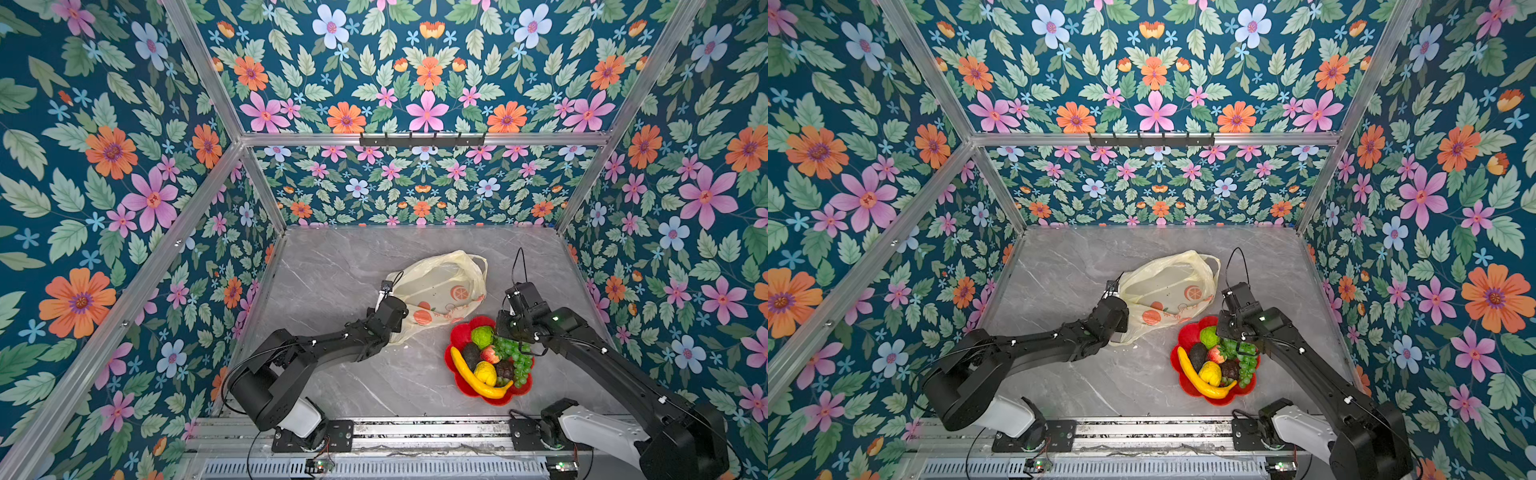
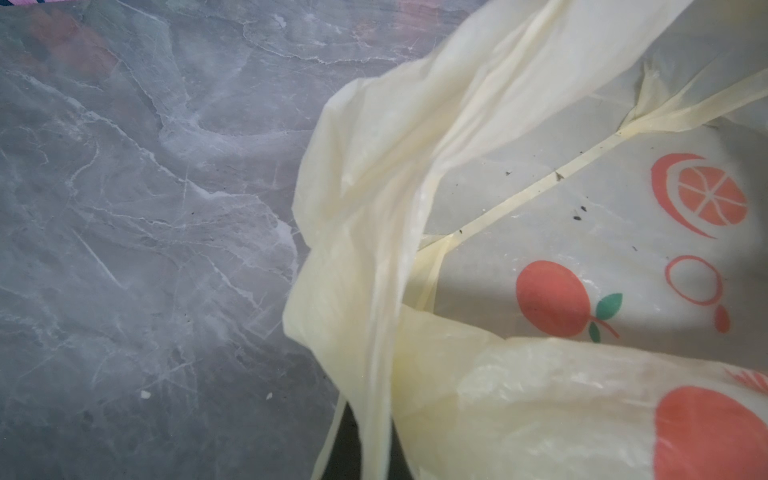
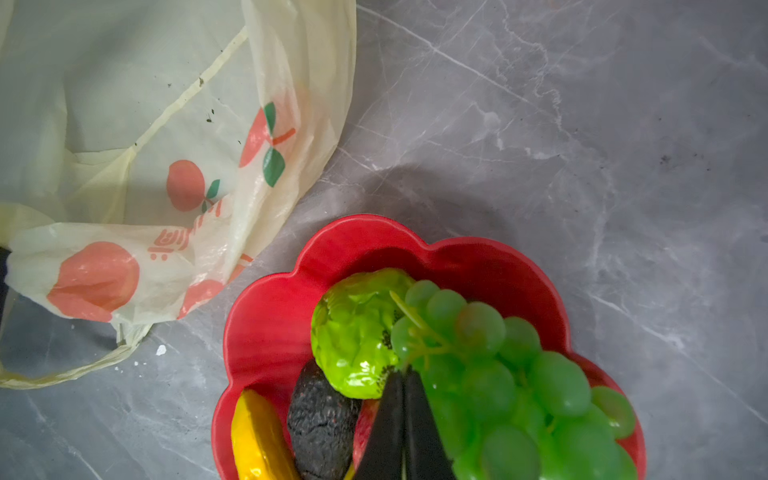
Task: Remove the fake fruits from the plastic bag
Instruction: 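Lower the grapes onto the red plate and open the right gripper, then release the bag rim with the left gripper and raise it away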
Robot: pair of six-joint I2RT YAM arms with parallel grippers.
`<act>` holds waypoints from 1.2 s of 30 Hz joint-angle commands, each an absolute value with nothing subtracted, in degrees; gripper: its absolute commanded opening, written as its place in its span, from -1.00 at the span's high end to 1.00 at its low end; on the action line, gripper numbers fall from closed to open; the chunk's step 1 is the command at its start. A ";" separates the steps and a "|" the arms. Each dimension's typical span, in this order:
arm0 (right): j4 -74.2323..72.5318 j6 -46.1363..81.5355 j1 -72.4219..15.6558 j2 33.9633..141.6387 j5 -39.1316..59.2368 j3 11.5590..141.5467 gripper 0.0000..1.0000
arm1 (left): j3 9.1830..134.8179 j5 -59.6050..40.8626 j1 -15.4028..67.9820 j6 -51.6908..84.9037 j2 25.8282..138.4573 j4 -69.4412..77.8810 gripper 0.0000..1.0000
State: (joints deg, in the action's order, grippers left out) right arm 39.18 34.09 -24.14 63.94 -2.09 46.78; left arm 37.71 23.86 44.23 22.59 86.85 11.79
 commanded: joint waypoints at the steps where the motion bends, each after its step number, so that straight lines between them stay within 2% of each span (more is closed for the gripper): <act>1: 37.89 32.83 -24.17 65.31 -1.06 47.02 0.99 | 38.38 23.99 44.21 22.64 87.10 11.60 0.90; 5: 38.69 32.20 -24.16 66.25 -1.40 47.27 0.74 | 38.54 23.57 44.20 22.41 87.35 11.51 0.91; 12: 40.47 31.69 -24.14 63.43 -3.63 47.45 0.05 | 39.69 22.43 44.18 21.60 89.29 12.06 0.91; 14: 40.93 31.11 -24.11 62.94 -4.57 47.91 -0.09 | 41.58 21.84 44.17 21.11 90.92 10.72 0.91; 19: 42.94 29.97 -24.15 61.37 -7.65 49.18 -0.23 | 51.53 21.03 44.14 18.25 95.74 3.58 0.91; 26: 44.24 29.95 -23.84 55.05 -10.77 48.38 -0.32 | 69.02 26.15 43.53 8.32 106.01 -3.67 0.92; 36: 46.68 31.19 -21.27 48.65 -10.82 45.38 -0.49 | 91.11 18.90 38.67 -1.21 118.85 -12.46 0.90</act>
State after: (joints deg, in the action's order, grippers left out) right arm 45.47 30.28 -21.43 49.54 -9.67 45.98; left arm 87.96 20.86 39.75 2.55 117.21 -7.88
